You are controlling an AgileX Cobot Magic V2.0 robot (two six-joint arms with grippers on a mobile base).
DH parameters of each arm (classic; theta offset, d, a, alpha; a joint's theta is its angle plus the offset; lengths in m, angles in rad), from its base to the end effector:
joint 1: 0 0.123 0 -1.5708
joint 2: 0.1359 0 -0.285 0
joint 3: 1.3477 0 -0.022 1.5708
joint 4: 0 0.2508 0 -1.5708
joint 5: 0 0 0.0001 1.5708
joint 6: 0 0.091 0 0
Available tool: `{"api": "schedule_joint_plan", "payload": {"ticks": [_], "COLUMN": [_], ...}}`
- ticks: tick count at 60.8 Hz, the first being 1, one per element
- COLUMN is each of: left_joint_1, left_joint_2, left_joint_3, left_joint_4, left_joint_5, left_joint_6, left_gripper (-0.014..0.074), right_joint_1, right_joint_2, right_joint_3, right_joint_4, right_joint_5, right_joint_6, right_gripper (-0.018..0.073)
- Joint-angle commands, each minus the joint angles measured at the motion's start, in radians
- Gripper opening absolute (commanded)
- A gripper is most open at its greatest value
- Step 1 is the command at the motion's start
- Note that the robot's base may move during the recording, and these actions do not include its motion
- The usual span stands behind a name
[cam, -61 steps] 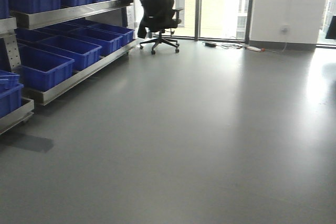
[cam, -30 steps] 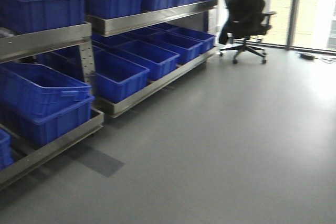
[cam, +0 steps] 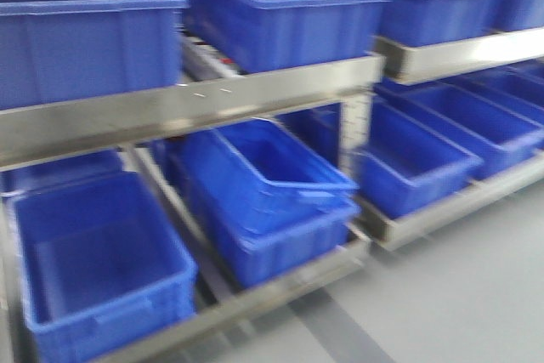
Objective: Pick red cube and place on left shelf
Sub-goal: 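Drive the base to the shelf rack of blue crates, then move the right gripper with the red cube over the blue crate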
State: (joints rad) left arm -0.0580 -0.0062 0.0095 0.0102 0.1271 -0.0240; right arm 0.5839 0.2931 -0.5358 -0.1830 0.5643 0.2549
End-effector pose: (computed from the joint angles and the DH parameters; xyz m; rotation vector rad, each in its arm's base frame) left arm 0.0563 -0.0032 0.1988 0.0346 1.6139 -0.0545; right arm 0.0543 0.0252 0.3231 -0.3663 1.7771 0.4002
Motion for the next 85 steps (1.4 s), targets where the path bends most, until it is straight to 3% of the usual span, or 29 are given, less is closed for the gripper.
{"api": "schedule_joint_plan", "payload": {"ticks": [1, 85], "left_joint_1": [-0.005, -0.005], "left_joint_2": [-0.015, -0.015], "left_joint_3": [0.023, 0.023], "left_joint_4": [-0.004, -0.004], "left_joint_5": [-0.088, -0.088], "left_joint_6": [-0.001, -0.001], "left_gripper": [0.0102, 0.0102], "right_joint_1": [0.001, 0.001], "right_joint_2": [0.008, 0.008], "right_joint_3": [-0.028, -0.028], "right_joint_4": [-0.017, -0.017], "right_joint_5": [-0.088, -0.088], "right_joint_6": [-0.006, -0.006], "right_gripper": [0.0148, 0.0148]}}
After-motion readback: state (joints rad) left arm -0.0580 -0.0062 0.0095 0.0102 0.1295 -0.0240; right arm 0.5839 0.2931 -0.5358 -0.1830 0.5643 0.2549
